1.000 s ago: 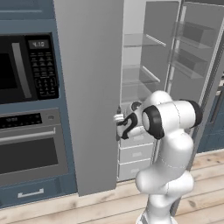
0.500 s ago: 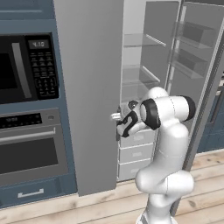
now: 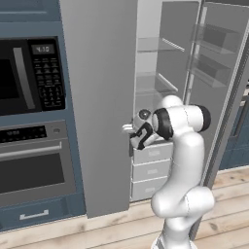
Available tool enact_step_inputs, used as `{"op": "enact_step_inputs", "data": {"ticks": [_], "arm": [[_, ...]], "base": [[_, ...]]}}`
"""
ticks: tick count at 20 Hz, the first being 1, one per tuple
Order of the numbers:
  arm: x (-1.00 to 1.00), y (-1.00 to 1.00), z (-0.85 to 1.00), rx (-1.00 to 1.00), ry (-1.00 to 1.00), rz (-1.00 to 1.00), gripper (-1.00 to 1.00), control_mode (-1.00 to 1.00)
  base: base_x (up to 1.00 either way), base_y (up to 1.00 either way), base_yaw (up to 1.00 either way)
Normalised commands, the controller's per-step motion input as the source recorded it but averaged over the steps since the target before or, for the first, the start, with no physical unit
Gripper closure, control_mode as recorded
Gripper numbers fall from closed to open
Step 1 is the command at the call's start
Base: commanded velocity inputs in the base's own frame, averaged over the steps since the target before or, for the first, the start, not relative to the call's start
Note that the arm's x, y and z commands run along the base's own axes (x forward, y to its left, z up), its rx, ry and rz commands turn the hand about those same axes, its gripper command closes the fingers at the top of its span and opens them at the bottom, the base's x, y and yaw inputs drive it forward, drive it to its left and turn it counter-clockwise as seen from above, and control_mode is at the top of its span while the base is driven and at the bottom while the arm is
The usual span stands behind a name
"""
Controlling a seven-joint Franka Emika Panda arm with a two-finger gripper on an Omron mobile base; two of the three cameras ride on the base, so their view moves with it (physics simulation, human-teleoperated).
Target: Place one of the steaks on the plate and the other in the bowl. Then place the bowl in the fridge.
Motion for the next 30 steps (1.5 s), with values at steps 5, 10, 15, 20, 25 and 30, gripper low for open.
{"op": "enact_step_inputs", "data": {"ticks": [5, 10, 15, 20, 25, 30], "arm": [[0.18, 0.31, -0.31, 0.0, 0.0, -0.03, -1.0, -1.0], [0.23, 0.0, -0.35, 0.0, 0.0, 0.0, -1.0, -1.0], [0.4, -0.11, -0.21, 0.0, 0.0, 0.0, -1.0, -1.0], [0.64, -0.29, -0.11, 0.0, -0.01, 0.0, -1.0, -1.0], [0.3, -0.12, 0.0, 0.0, -0.01, 0.02, 1.0, -1.0], [0.02, -0.01, 0.0, 0.0, 0.0, 0.0, 1.0, -1.0]], "base": [[0.0, 0.0, 0.0], [0.0, 0.0, 0.0], [0.0, 0.0, 0.0], [0.0, 0.0, 0.0], [0.0, 0.0, 0.0], [0.0, 0.0, 0.0]]}}
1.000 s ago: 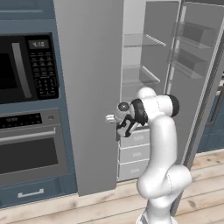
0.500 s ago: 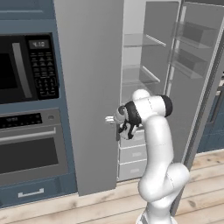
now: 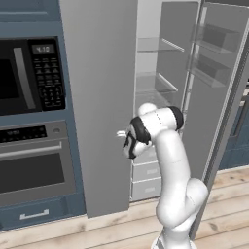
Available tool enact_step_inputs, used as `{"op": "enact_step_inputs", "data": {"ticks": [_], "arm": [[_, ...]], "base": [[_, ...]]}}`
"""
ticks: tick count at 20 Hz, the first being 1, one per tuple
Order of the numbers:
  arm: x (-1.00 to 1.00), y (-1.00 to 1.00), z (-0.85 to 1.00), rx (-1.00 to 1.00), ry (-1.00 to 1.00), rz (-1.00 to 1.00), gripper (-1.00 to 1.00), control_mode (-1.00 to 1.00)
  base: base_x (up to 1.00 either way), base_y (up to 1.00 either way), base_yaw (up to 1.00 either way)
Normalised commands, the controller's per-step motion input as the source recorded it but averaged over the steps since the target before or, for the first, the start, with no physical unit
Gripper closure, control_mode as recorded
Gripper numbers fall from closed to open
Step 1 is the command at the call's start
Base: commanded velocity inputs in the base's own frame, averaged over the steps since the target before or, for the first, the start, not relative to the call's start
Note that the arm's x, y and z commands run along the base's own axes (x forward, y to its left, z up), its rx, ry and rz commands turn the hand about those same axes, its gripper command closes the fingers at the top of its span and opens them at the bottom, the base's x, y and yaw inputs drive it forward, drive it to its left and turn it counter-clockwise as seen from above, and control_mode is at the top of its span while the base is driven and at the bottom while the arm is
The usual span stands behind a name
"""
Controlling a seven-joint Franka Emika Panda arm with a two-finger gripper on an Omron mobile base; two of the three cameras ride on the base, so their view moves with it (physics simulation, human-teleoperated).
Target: Place one of the steaks on the plate and the other in the bowl. Then place the bowl in the fridge.
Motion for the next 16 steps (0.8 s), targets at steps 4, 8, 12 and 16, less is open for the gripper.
{"op": "enact_step_inputs", "data": {"ticks": [4, 8, 12, 16], "arm": [[-0.08, 0.0, 0.0, 0.0, 0.01, 0.0, 1.0, -1.0], [-0.74, 0.0, 0.0, 0.0, 0.0, -0.05, 1.0, -1.0], [-0.96, 0.12, 0.0, -0.02, 0.0, -0.09, 1.0, -1.0], [-0.71, 0.42, 0.0, -0.09, 0.0, -0.21, 1.0, -1.0]], "base": [[0.0, 0.0, 0.0], [0.0, 0.0, 0.0], [0.0, 0.0, 0.0], [0.0, 0.0, 0.0]]}}
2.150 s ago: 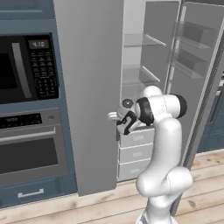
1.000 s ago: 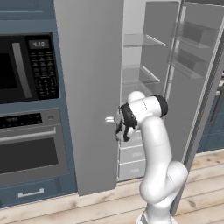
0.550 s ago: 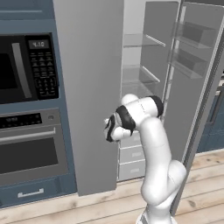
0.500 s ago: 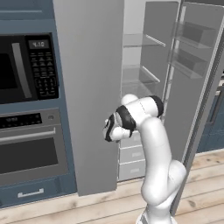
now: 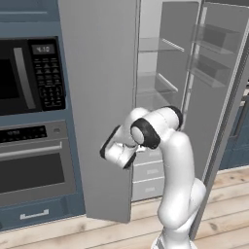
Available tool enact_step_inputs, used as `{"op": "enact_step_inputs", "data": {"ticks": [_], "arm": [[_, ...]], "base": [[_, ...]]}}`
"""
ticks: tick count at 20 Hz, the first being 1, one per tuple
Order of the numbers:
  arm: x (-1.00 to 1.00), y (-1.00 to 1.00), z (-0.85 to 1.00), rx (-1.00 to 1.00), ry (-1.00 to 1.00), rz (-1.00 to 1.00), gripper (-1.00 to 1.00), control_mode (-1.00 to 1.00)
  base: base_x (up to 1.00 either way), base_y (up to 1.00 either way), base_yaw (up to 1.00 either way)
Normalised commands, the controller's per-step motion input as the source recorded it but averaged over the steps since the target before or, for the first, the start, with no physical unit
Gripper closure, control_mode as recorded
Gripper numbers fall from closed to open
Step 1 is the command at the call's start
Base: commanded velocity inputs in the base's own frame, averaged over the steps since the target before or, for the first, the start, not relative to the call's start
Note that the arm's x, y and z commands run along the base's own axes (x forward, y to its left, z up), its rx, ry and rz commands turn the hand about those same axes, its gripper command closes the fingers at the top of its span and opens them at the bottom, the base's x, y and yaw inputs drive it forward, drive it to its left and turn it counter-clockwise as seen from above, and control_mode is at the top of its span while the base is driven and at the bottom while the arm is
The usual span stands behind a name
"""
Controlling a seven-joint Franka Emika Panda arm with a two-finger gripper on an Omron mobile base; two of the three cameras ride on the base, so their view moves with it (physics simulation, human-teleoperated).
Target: Place one of the steaks on the plate and the other in the bowl. Then place the bowl in the fridge.
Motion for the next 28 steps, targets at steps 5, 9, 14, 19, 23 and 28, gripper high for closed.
{"op": "enact_step_inputs", "data": {"ticks": [5, 9, 14, 19, 23, 28], "arm": [[-0.82, 0.46, 0.04, -0.11, 0.0, -0.25, 1.0, -1.0], [-0.84, 0.45, 0.04, -0.11, 0.0, -0.23, 1.0, -1.0], [-0.64, 0.55, 0.0, -0.06, -0.03, -0.23, -1.0, -1.0], [-0.3, 0.63, 0.0, -0.15, -0.14, -0.07, -1.0, -1.0], [-0.23, 0.21, 0.22, -0.25, -0.13, -0.04, -1.0, -1.0], [-0.87, -0.01, 0.63, -0.07, 0.0, -0.17, -1.0, -1.0]], "base": [[0.0, 0.0, 0.0], [0.0, 0.0, 0.0], [0.0, 0.0, 0.0], [0.0, 0.0, 0.0], [0.0, 0.0, 0.0], [0.0, 0.0, 0.0]]}}
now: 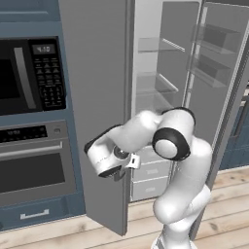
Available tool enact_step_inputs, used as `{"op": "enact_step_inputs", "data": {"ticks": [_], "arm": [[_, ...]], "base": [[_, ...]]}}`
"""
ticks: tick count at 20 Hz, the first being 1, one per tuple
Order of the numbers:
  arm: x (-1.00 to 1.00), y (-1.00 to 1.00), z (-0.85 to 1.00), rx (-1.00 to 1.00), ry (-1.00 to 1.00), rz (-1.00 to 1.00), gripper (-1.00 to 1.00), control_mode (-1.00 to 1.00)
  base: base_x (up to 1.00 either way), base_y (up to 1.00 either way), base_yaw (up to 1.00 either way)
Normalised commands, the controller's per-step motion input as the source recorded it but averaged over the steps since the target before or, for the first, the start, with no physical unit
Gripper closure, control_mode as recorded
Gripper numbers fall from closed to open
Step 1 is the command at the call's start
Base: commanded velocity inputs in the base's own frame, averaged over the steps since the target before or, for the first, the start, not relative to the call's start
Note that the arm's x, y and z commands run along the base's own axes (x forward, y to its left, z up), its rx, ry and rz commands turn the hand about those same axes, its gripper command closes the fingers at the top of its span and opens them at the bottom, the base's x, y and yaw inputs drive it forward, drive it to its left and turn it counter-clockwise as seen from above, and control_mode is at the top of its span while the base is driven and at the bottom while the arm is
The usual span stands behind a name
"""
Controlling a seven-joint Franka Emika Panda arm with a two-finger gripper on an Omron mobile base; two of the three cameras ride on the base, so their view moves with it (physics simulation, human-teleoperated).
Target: Place one of the steaks on the plate and the other in the bowl. Then place the bowl in the fridge.
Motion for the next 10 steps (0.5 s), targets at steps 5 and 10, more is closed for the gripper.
{"op": "enact_step_inputs", "data": {"ticks": [5, 10], "arm": [[-0.84, -0.14, 1.0, -0.03, 0.01, -0.17, -1.0, -1.0], [-0.18, -0.56, 1.0, 0.0, 0.06, -0.29, -1.0, -1.0]], "base": [[0.0, 0.0, 0.0], [0.0, 0.0, 0.0]]}}
